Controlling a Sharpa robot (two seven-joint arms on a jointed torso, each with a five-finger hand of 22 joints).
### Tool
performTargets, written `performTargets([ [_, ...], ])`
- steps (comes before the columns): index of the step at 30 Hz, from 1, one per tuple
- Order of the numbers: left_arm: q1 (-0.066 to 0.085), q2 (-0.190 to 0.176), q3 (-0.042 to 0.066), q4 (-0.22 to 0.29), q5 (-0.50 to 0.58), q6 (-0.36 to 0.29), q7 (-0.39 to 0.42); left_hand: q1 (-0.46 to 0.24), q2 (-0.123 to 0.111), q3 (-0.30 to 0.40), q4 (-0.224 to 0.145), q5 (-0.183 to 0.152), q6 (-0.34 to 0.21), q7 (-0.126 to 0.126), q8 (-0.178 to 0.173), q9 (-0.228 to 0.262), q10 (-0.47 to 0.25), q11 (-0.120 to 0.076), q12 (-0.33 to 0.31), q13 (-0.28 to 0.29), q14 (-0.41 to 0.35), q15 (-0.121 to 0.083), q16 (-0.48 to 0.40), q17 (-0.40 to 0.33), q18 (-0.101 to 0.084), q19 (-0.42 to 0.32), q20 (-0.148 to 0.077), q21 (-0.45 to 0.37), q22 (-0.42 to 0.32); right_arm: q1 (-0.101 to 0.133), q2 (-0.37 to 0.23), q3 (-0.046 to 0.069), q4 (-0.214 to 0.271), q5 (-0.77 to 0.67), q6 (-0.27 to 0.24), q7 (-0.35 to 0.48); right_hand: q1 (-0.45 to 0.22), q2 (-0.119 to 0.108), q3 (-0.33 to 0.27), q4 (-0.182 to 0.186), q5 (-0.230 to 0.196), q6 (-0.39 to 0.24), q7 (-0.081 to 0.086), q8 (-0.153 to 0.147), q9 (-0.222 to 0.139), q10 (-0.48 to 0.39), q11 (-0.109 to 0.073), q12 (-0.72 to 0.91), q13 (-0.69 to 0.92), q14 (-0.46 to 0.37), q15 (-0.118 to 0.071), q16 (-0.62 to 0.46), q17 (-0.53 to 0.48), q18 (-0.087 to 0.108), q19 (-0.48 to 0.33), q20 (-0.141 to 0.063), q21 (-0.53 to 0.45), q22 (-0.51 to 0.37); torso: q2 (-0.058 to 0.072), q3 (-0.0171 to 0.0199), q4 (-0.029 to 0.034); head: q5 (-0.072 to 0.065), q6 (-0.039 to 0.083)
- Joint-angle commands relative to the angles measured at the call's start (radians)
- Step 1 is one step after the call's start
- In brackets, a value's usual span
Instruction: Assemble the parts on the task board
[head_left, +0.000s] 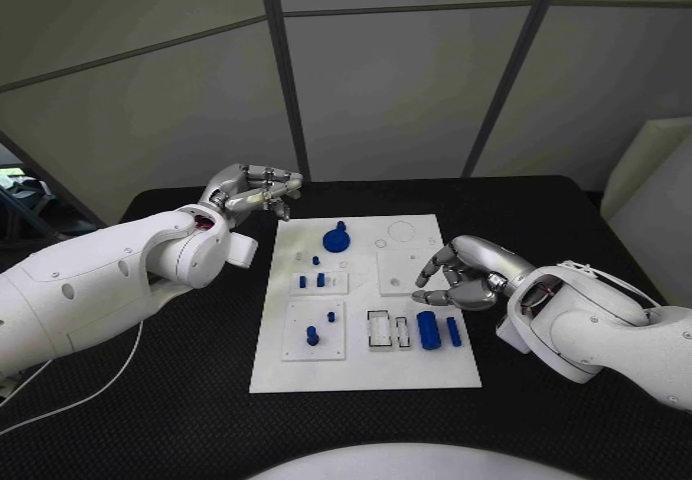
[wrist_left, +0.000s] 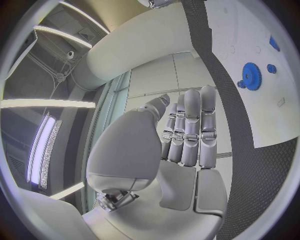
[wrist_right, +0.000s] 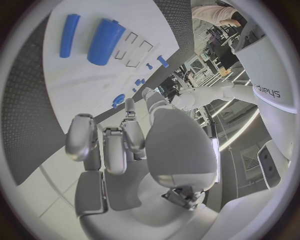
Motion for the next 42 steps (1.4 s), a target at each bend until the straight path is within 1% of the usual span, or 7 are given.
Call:
performTargets([
  [1,-0.001,-0.005,0.0,0.006,0.003,0.01,0.006,0.004,0.005,-0.005,-0.001,0.001,-0.007,-0.003,0.004,0.0,-0.007,0.002,0.003,0.001,0.005,0.0,-0.006,-0.001,-0.012,0.005,0.001,-0.006,-0.001,-0.001,-0.021,0.0,0.011,-0.026,0.003,-0.115,-0.019,0.001,-0.034,0.024,-0.007,-0.013,-0.001,0.009,0.013,0.011,0.0,0.036,0.041,0.086,0.01,0.011,0.155,-0.01,0.012,0.001,0.009,0.012,-0.002,0.003,-0.008,-0.014,0.0],
  [4,-0.002,-0.009,-0.001,0.01,0.003,0.01,0.006,0.004,0.005,-0.005,-0.001,0.001,-0.007,-0.003,0.004,0.0,-0.007,0.002,0.003,0.001,0.005,0.0,-0.006,-0.001,-0.012,0.005,0.001,-0.006,-0.001,-0.004,-0.038,-0.002,0.021,-0.063,0.015,-0.164,-0.023,0.005,-0.093,0.071,-0.012,-0.026,-0.002,0.024,0.04,0.017,0.001,0.066,0.077,0.09,0.009,0.024,0.18,-0.014,0.022,0.003,0.021,0.031,-0.003,0.0035,-0.011,-0.017,-0.004],
  [6,-0.003,-0.009,-0.001,0.012,0.003,0.01,0.006,0.004,0.006,-0.005,-0.001,0.001,-0.006,-0.003,0.005,0.0,-0.007,0.002,0.004,0.001,0.005,0.0,-0.006,-0.001,-0.012,0.005,0.001,-0.006,-0.001,-0.008,-0.042,-0.003,0.024,-0.08,0.025,-0.192,-0.016,0.008,-0.136,0.107,-0.01,-0.036,0.0,0.035,0.061,0.016,0.001,0.073,0.089,0.091,0.01,0.029,0.19,-0.015,0.026,0.003,0.026,0.039,-0.002,0.0026,-0.0088,-0.02,-0.008],
  [12,-0.004,-0.01,-0.001,0.019,0.003,0.01,0.007,0.004,0.006,-0.005,-0.001,0.001,-0.006,-0.003,0.005,0.0,-0.007,0.002,0.004,0.001,0.005,0.0,-0.006,-0.001,-0.012,0.005,0.001,-0.006,-0.001,-0.048,-0.031,-0.006,0.025,-0.106,0.05,-0.243,0.001,0.013,-0.163,0.105,-0.011,-0.045,-0.001,0.044,0.079,0.017,0.002,0.078,0.098,0.095,0.012,0.037,0.207,-0.018,0.033,0.004,0.034,0.053,-0.001,0.0009,-0.0026,-0.022,-0.013],
  [15,-0.005,-0.012,-0.001,0.021,0.003,0.01,0.007,0.004,0.006,-0.005,-0.001,0.001,-0.006,-0.003,0.005,0.0,-0.007,0.002,0.004,0.001,0.005,0.0,-0.006,-0.001,-0.012,0.005,0.001,-0.006,-0.001,-0.063,-0.017,-0.006,0.018,-0.11,0.057,-0.254,0.004,0.012,-0.166,0.105,-0.013,-0.047,0.0,0.045,0.081,0.016,0.002,0.076,0.097,0.095,0.012,0.038,0.208,-0.018,0.033,0.004,0.034,0.053,-0.001,0.0028,-0.0063,-0.018,-0.016],
  [21,-0.005,-0.015,-0.001,0.024,0.003,0.009,0.008,0.004,0.006,-0.005,0.0,0.001,-0.006,-0.004,0.005,0.0,-0.007,0.002,0.005,0.002,0.005,0.0,-0.006,-0.001,-0.012,0.006,0.001,-0.006,-0.001,-0.095,0.013,-0.006,0.004,-0.119,0.055,-0.259,0.005,0.013,-0.169,0.106,-0.013,-0.048,0.0,0.046,0.083,0.015,0.002,0.075,0.097,0.095,0.012,0.038,0.208,-0.018,0.033,0.004,0.034,0.053,-0.001,0.0005,-0.0064,-0.019,-0.02],
  [42,-0.007,-0.019,-0.001,0.027,0.003,0.009,0.008,0.004,0.006,-0.005,0.0,0.001,-0.006,-0.004,0.005,0.0,-0.007,0.002,0.005,0.002,0.005,0.0,-0.006,-0.001,-0.012,0.006,0.001,-0.006,-0.001,-0.146,0.107,-0.006,-0.068,-0.115,0.079,-0.279,0.012,0.04,-0.183,0.106,-0.002,-0.05,-0.003,0.061,0.105,0.013,0.0,0.072,0.099,0.095,0.011,0.039,0.21,-0.018,0.034,0.004,0.036,0.057,-0.001,0.0004,-0.0041,0.004,-0.029],
])
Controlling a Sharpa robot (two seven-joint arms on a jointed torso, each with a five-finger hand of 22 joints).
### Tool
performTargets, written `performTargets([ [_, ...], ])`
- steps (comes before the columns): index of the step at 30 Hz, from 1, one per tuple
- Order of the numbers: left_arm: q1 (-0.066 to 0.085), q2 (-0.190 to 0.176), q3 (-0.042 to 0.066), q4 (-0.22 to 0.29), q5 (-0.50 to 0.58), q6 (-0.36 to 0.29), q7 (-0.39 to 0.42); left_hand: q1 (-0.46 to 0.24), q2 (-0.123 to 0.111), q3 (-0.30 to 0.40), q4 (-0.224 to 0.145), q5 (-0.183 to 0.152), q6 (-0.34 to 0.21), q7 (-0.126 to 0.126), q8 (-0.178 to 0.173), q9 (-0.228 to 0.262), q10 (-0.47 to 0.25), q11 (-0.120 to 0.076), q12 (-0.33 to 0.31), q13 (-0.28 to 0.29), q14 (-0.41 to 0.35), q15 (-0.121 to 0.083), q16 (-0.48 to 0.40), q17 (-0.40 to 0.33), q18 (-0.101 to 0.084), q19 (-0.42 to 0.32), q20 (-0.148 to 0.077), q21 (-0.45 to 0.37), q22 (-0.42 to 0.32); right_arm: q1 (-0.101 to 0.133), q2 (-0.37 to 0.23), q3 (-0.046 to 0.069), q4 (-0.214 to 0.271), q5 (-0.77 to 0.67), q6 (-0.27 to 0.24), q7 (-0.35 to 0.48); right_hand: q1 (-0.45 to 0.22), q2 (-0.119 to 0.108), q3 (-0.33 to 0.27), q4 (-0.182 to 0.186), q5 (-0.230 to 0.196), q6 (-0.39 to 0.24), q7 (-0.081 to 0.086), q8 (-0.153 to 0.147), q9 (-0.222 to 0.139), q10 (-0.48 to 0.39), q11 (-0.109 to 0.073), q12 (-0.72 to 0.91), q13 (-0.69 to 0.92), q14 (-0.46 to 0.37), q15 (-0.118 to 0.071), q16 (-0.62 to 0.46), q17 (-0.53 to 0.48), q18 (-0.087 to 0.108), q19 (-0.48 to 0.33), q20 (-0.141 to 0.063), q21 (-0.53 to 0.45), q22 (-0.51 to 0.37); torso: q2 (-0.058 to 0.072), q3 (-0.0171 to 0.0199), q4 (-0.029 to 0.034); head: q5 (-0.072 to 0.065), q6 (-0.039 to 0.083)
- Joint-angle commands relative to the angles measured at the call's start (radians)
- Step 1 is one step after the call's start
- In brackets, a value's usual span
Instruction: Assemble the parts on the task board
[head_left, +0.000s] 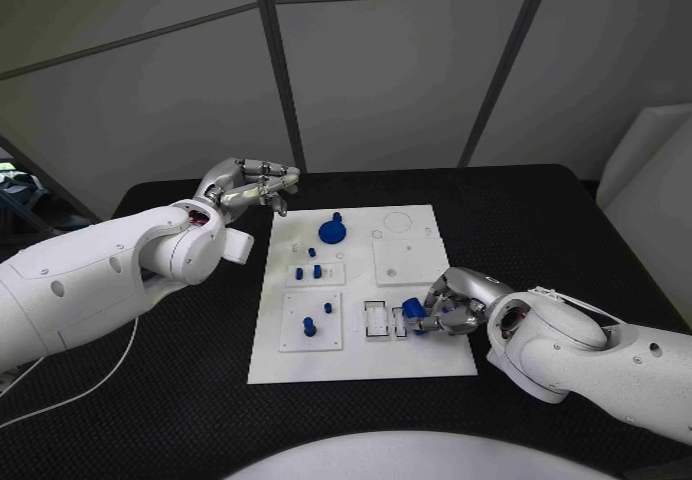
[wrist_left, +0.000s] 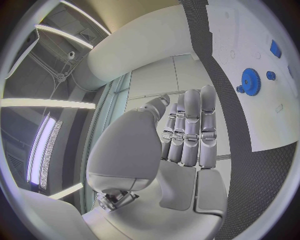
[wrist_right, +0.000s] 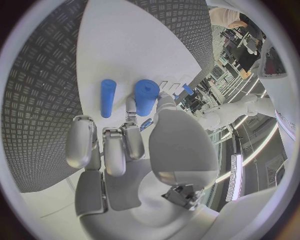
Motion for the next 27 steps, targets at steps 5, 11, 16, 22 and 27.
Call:
performTargets([
  [5,0.001,-0.005,0.0,0.004,0.002,0.008,0.008,0.004,0.006,-0.005,0.0,0.001,-0.006,-0.004,0.005,0.0,-0.007,0.001,0.005,0.001,0.005,0.0,-0.006,-0.001,-0.012,0.006,0.001,-0.006,-0.002,-0.019,0.013,-0.01,-0.015,0.01,0.017,-0.017,0.035,0.034,-0.004,-0.006,0.04,-0.004,-0.003,0.008,0.015,0.004,-0.004,0.006,0.067,0.096,0.001,0.009,0.215,-0.02,0.01,-0.001,0.011,0.01,-0.001,-0.0007,-0.0006,0.005,-0.004],
  [11,0.001,-0.007,0.0,0.006,0.002,0.008,0.008,0.004,0.006,-0.005,0.0,0.001,-0.006,-0.004,0.005,0.0,-0.007,0.001,0.005,0.001,0.005,0.0,-0.006,-0.001,-0.012,0.006,0.001,-0.006,-0.002,-0.021,-0.006,-0.009,0.008,0.029,-0.051,-0.008,0.062,0.059,-0.005,-0.008,0.101,0.025,-0.02,0.037,0.044,0.016,-0.019,0.021,0.085,0.099,-0.011,0.016,0.23,-0.023,0.02,-0.01,0.022,0.027,0.0,0.0001,-0.0012,0.006,-0.003],
  [16,0.001,-0.008,0.0,0.006,0.002,0.008,0.008,0.004,0.006,-0.006,0.0,0.001,-0.007,-0.004,0.006,0.0,-0.008,0.001,0.007,0.001,0.005,0.0,-0.006,-0.002,-0.012,0.006,0.001,-0.007,-0.002,-0.021,-0.029,-0.008,0.047,0.046,-0.126,0.008,0.079,0.07,-0.004,-0.01,0.132,0.028,-0.026,0.044,0.057,0.019,-0.025,0.022,0.088,0.1,-0.016,0.02,0.237,-0.025,0.025,-0.016,0.026,0.034,-0.001,-0.0009,-0.0011,0.005,-0.002],
  [22,0.001,-0.006,0.0,0.006,0.002,0.008,0.007,0.004,0.006,-0.006,0.0,0.001,-0.007,-0.004,0.006,0.0,-0.008,0.001,0.007,0.001,0.005,0.0,-0.006,-0.002,-0.012,0.006,0.001,-0.007,-0.002,-0.018,-0.044,-0.004,0.091,0.077,-0.186,0.024,0.08,0.074,-0.005,-0.008,0.142,0.027,-0.027,0.045,0.061,0.019,-0.026,0.019,0.087,0.1,-0.017,0.019,0.236,-0.025,0.025,-0.018,0.026,0.035,0.0,-0.0029,0.0034,0.002,0.0],
  [27,0.001,-0.007,0.0,0.007,0.002,0.008,0.007,0.004,0.006,-0.006,0.0,0.001,-0.007,-0.004,0.006,0.0,-0.008,0.001,0.007,0.001,0.005,0.0,-0.006,-0.002,-0.012,0.006,0.001,-0.007,-0.002,-0.014,-0.039,0.006,0.106,0.087,-0.203,0.029,0.077,0.075,-0.008,-0.005,0.146,0.025,-0.026,0.045,0.064,0.017,-0.026,0.015,0.084,0.1,-0.017,0.019,0.235,-0.025,0.025,-0.018,0.027,0.035,0.0,-0.0023,0.0009,0.007,0.003],
])
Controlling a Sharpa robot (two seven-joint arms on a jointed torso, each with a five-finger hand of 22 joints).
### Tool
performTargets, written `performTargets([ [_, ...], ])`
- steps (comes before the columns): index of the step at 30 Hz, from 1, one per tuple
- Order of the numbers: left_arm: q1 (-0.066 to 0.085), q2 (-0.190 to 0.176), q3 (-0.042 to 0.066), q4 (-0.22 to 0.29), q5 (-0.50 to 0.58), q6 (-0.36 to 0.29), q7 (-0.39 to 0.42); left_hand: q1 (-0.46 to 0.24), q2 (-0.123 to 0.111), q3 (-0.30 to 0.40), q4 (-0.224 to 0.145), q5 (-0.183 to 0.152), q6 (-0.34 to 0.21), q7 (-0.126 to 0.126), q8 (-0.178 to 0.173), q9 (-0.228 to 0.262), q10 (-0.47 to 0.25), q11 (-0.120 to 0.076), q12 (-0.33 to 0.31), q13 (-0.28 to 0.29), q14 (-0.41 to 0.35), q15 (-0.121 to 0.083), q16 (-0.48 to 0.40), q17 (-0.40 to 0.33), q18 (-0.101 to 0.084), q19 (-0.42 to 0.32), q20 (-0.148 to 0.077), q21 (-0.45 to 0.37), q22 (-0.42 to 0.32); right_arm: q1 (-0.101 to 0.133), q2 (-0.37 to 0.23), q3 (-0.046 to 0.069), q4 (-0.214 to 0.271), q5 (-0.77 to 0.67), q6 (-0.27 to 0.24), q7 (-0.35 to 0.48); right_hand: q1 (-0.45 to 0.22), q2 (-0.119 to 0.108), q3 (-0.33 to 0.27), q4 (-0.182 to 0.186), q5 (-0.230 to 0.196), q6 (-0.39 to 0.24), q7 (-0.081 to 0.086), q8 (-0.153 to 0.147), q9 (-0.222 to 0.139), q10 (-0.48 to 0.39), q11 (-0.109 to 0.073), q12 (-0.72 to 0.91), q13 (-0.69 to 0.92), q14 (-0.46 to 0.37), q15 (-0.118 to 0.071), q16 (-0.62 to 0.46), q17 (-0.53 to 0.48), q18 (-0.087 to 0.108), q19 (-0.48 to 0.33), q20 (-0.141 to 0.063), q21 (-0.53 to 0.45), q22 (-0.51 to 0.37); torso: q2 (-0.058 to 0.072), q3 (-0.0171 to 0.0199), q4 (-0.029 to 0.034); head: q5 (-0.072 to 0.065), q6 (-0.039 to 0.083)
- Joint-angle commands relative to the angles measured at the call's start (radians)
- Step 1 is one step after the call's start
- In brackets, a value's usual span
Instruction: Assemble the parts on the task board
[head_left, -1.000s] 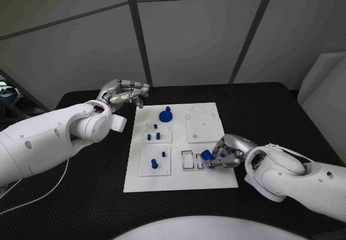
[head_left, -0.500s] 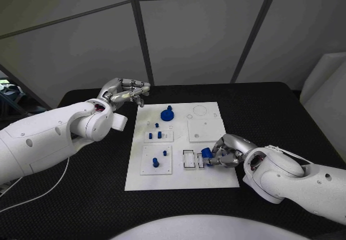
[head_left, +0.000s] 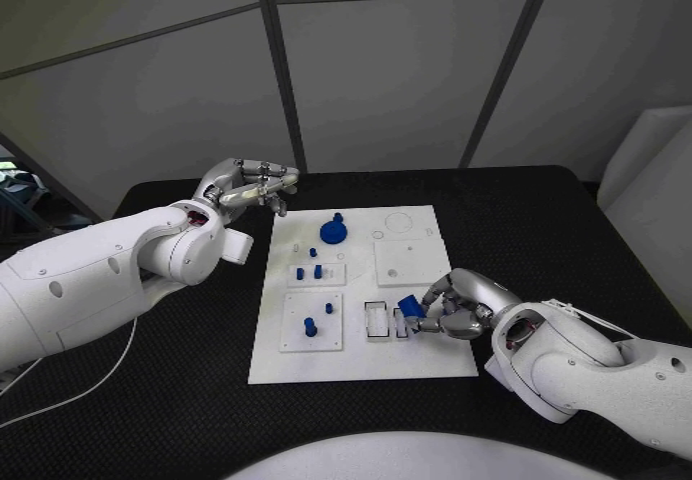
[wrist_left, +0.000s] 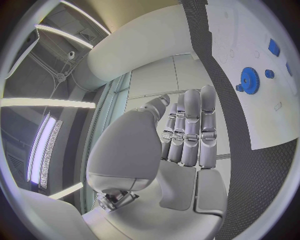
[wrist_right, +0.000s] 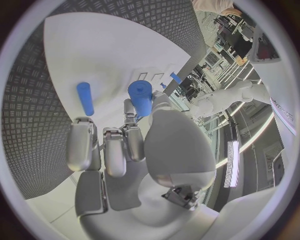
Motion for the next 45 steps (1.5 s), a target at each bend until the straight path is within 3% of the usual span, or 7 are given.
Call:
performTargets([
  [1,0.001,0.0,0.0,0.003,0.002,0.008,0.007,0.004,0.006,-0.006,0.0,0.001,-0.007,-0.004,0.006,0.0,-0.01,0.0,0.003,0.001,0.005,0.0,-0.006,-0.001,-0.012,0.006,0.001,-0.003,-0.001,0.004,0.007,0.005,0.011,0.031,-0.062,0.02,0.011,0.014,-0.002,0.003,0.006,0.007,-0.009,0.009,0.031,0.01,-0.008,-0.001,0.084,0.096,-0.006,0.004,0.235,-0.01,0.007,0.0,0.003,0.003,0.0,-0.0004,-0.0005,0.005,0.002],
  [7,0.001,0.003,0.0,0.002,0.002,0.009,0.007,0.004,0.006,-0.006,0.0,0.001,-0.007,-0.004,0.006,0.0,-0.01,0.0,0.003,0.001,0.005,0.0,-0.006,-0.001,-0.012,0.006,0.001,-0.003,-0.001,0.006,0.04,0.009,0.003,0.044,-0.042,0.02,0.005,0.014,-0.007,0.005,0.006,0.005,-0.008,0.009,0.033,0.008,-0.007,-0.005,0.081,0.096,-0.006,0.003,0.233,-0.009,0.006,-0.001,0.002,0.001,0.0,-0.0002,0.0003,0.006,0.002],
  [19,0.001,0.004,0.0,0.006,0.002,0.009,0.005,0.004,0.006,-0.006,0.0,0.001,-0.007,-0.004,0.006,0.0,-0.01,0.0,0.003,0.001,0.005,0.0,-0.006,-0.001,-0.012,0.006,0.001,-0.003,-0.001,0.007,0.114,0.011,-0.045,0.064,0.082,-0.02,-0.096,0.039,-0.06,0.009,-0.105,0.007,-0.009,0.017,0.06,0.004,-0.006,-0.024,0.071,0.094,-0.004,-0.002,0.223,-0.007,-0.002,0.001,-0.006,-0.008,0.0,-0.0004,0.0005,0.012,0.001],
  [34,0.001,0.002,0.001,0.015,0.002,0.005,0.014,0.004,0.006,-0.007,0.0,0.002,-0.007,-0.004,0.007,0.0,-0.011,0.0,0.005,0.001,0.005,0.0,-0.006,-0.001,-0.012,0.006,0.001,-0.004,-0.001,0.008,0.145,0.011,-0.074,0.009,0.088,-0.069,-0.14,0.056,-0.084,0.01,-0.129,0.016,-0.016,0.031,0.081,0.002,-0.012,-0.035,0.066,0.093,-0.009,-0.005,0.218,-0.007,-0.002,-0.003,-0.008,-0.009,0.0,0.0013,-0.0009,0.02,-0.003],
  [38,0.001,0.002,0.001,0.014,0.002,0.005,0.014,0.004,0.006,-0.007,0.0,0.002,-0.007,-0.004,0.007,0.0,-0.011,0.0,0.005,0.001,0.005,0.0,-0.006,-0.001,-0.012,0.006,0.001,-0.004,-0.001,0.008,0.153,0.011,-0.079,0.006,0.084,-0.069,-0.187,0.048,-0.106,0.01,-0.223,0.013,-0.017,0.037,0.094,0.002,-0.013,-0.04,0.065,0.092,-0.011,-0.006,0.215,-0.006,-0.004,-0.005,-0.01,-0.011,0.0,0.0014,-0.0009,0.02,-0.002],
  [42,0.001,0.003,0.001,0.013,0.002,0.006,0.013,0.004,0.006,-0.007,0.0,0.002,-0.007,-0.004,0.007,0.0,-0.011,0.0,0.005,0.001,0.005,0.0,-0.006,-0.001,-0.012,0.006,0.001,-0.004,-0.001,0.008,0.159,0.011,-0.082,0.005,0.078,-0.063,-0.264,0.0,-0.095,0.014,-0.352,0.005,-0.017,0.041,0.108,0.001,-0.012,-0.048,0.062,0.091,-0.011,-0.008,0.212,-0.005,-0.006,-0.005,-0.014,-0.015,0.0,0.0012,-0.0006,0.021,-0.002],
  [45,0.001,0.003,0.001,0.013,0.002,0.006,0.011,0.004,0.006,-0.007,0.0,0.002,-0.007,-0.004,0.007,0.0,-0.011,0.0,0.005,0.001,0.005,0.0,-0.006,-0.001,-0.012,0.006,0.001,-0.004,-0.001,0.008,0.162,0.011,-0.082,0.005,0.077,-0.057,-0.307,-0.028,-0.072,0.014,-0.385,0.001,-0.015,0.042,0.115,0.0,-0.011,-0.051,0.062,0.091,-0.01,-0.009,0.211,-0.005,-0.007,-0.004,-0.016,-0.017,0.001,0.0016,-0.0008,0.022,-0.004],
])
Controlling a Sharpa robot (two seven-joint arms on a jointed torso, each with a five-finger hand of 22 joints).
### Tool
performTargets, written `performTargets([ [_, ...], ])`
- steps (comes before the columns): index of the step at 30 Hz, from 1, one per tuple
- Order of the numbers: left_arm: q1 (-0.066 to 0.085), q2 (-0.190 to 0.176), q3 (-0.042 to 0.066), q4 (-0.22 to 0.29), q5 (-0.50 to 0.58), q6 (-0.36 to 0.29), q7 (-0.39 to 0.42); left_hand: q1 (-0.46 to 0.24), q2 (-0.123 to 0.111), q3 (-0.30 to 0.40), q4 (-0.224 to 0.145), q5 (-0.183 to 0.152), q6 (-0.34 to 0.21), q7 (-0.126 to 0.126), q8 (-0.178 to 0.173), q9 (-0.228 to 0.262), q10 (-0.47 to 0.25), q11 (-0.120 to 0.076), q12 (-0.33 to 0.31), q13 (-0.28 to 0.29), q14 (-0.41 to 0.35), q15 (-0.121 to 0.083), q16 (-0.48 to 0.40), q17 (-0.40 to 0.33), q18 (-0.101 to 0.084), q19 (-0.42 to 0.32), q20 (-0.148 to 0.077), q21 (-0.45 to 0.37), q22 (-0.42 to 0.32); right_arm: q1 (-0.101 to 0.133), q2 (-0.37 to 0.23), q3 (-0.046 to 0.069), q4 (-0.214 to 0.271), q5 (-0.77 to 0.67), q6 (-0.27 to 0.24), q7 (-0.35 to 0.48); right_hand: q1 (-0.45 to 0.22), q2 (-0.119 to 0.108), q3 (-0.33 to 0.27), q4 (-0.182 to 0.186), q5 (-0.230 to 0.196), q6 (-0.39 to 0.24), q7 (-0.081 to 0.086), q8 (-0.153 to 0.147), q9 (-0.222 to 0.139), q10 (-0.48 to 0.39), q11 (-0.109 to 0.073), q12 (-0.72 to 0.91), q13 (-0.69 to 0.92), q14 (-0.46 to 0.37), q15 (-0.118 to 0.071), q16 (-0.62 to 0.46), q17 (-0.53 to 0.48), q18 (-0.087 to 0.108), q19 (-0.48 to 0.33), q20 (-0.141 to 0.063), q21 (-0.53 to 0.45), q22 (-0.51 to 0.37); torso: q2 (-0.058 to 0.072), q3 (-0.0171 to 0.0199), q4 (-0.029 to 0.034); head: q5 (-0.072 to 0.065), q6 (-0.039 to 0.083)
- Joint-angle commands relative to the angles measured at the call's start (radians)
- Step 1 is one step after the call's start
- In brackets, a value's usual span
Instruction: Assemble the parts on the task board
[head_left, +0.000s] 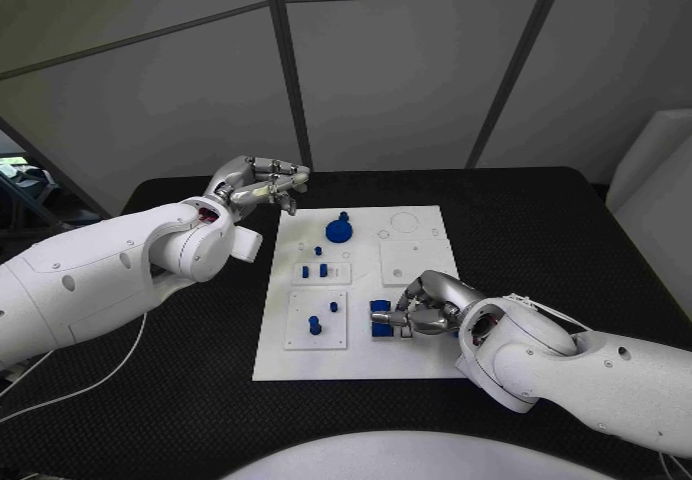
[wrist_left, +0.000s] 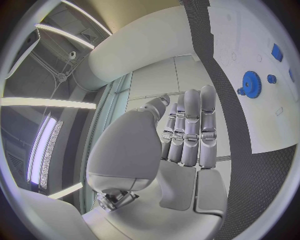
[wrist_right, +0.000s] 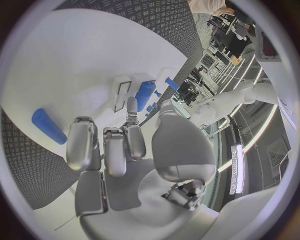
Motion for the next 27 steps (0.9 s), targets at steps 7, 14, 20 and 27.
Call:
performTargets([
  [7,0.001,0.0,0.001,0.001,0.002,0.007,0.005,0.004,0.006,-0.007,0.0,0.002,-0.004,-0.001,0.003,0.0,-0.007,0.003,0.005,0.001,0.005,0.0,-0.006,-0.001,-0.012,0.006,0.001,-0.004,-0.002,0.002,0.0,0.001,0.002,-0.013,-0.009,0.009,-0.048,-0.019,0.033,0.0,-0.018,-0.011,0.001,0.006,0.01,-0.001,-0.004,-0.009,0.062,0.095,-0.006,-0.003,0.211,-0.005,-0.004,0.0,-0.006,-0.002,0.0,0.0005,-0.0009,0.002,-0.002],
  [14,0.001,0.0,0.0,0.0,0.002,0.006,0.005,0.004,0.006,-0.007,0.0,0.002,-0.004,-0.001,0.003,0.0,-0.007,0.003,0.005,0.001,0.005,0.0,-0.006,-0.001,-0.012,0.006,0.001,-0.004,-0.002,0.002,-0.019,0.0,0.019,-0.017,-0.057,0.052,0.015,0.025,0.077,-0.015,0.058,-0.014,-0.001,0.011,0.021,0.001,-0.005,-0.008,0.066,0.095,-0.007,-0.003,0.211,-0.005,-0.004,-0.001,-0.007,-0.002,0.0,0.0016,-0.001,-0.001,0.001],
  [20,0.001,-0.002,0.0,-0.001,0.002,0.005,0.006,0.006,0.007,-0.007,0.0,0.002,-0.004,-0.001,0.004,0.0,-0.008,0.003,0.007,0.001,0.005,-0.001,-0.006,-0.002,-0.012,0.007,0.001,-0.005,-0.002,0.007,-0.096,0.0,0.066,0.021,-0.091,0.123,0.148,0.034,0.082,-0.038,0.152,-0.05,0.013,-0.018,0.018,-0.005,0.005,-0.021,0.06,0.094,-0.001,-0.005,0.208,-0.004,-0.008,0.004,-0.013,-0.008,-0.001,0.0016,-0.0016,-0.004,0.005],
  [27,0.0,-0.006,0.0,-0.001,0.002,0.002,0.009,0.006,0.007,-0.007,0.0,0.002,-0.004,-0.001,0.004,0.0,-0.008,0.003,0.007,0.001,0.005,-0.001,-0.006,-0.002,-0.012,0.007,0.001,-0.005,-0.002,0.036,-0.222,0.0,0.106,0.072,-0.05,0.15,0.217,0.044,0.072,-0.045,0.226,-0.066,0.027,-0.062,0.001,-0.02,0.017,-0.055,0.039,0.092,0.011,-0.011,0.198,0.0,-0.019,0.014,-0.026,-0.024,-0.002,0.0027,-0.0061,-0.012,0.009],
])
